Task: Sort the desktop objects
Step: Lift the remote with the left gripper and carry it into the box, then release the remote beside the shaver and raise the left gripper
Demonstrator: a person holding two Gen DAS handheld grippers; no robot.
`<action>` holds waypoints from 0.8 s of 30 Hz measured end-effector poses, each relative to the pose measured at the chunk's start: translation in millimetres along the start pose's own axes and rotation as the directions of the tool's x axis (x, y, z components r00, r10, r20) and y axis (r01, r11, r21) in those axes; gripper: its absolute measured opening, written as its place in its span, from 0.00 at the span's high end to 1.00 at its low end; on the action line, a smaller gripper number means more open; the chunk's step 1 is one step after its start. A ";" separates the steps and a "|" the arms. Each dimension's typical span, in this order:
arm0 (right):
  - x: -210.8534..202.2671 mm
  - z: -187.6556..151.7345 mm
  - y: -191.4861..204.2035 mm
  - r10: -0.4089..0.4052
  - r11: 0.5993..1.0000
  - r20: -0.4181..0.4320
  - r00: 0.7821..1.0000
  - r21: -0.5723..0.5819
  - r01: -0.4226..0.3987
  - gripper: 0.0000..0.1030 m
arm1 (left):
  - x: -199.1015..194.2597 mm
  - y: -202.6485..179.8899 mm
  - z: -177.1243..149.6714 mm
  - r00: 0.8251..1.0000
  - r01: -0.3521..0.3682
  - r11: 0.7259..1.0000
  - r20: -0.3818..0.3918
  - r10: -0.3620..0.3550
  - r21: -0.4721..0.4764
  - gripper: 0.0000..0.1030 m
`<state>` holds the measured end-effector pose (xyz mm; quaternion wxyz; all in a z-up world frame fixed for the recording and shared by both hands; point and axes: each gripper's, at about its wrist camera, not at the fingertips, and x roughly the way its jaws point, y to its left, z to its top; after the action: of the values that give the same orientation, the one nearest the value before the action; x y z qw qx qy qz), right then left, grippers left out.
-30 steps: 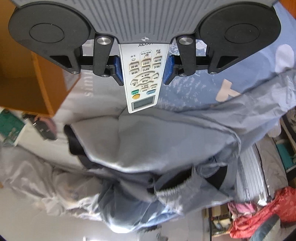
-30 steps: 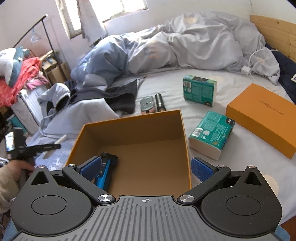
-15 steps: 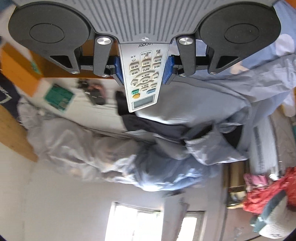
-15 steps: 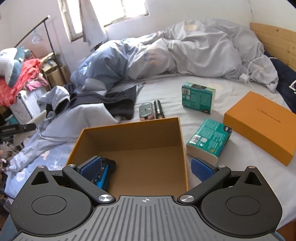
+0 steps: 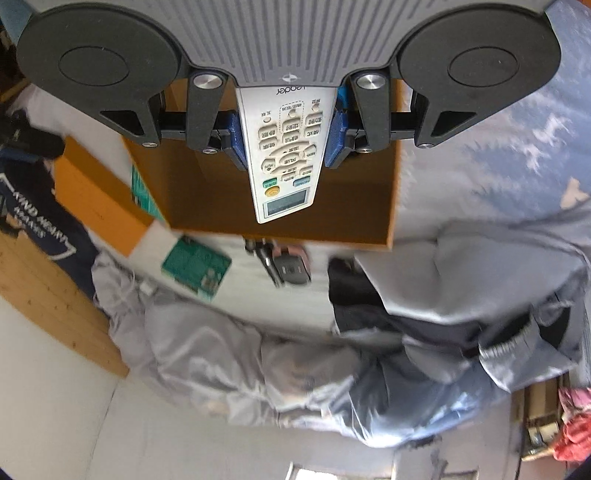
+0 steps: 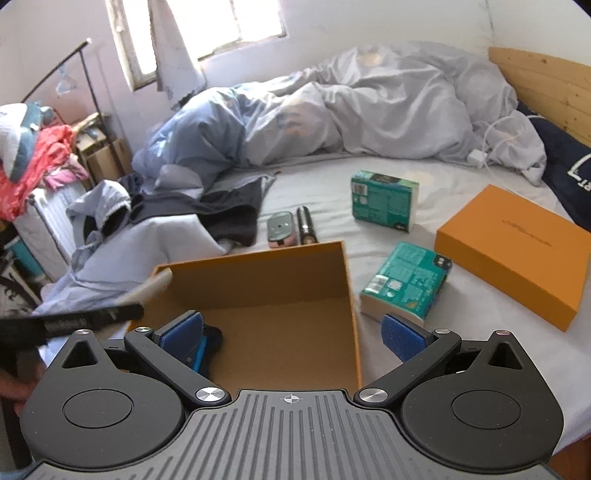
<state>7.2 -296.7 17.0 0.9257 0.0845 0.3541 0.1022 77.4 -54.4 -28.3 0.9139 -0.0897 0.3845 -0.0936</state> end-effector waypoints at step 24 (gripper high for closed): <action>22.1 0.0 -24.9 -0.177 0.984 -0.114 0.978 -0.029 0.174 0.00 | 83.8 -45.1 -52.7 0.950 -0.123 0.992 -0.283 0.129 0.039 0.55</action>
<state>26.6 -315.2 -2.8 0.9097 0.0379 0.4126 0.0282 92.4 -122.9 -111.5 0.8540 -0.0412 0.5161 -0.0513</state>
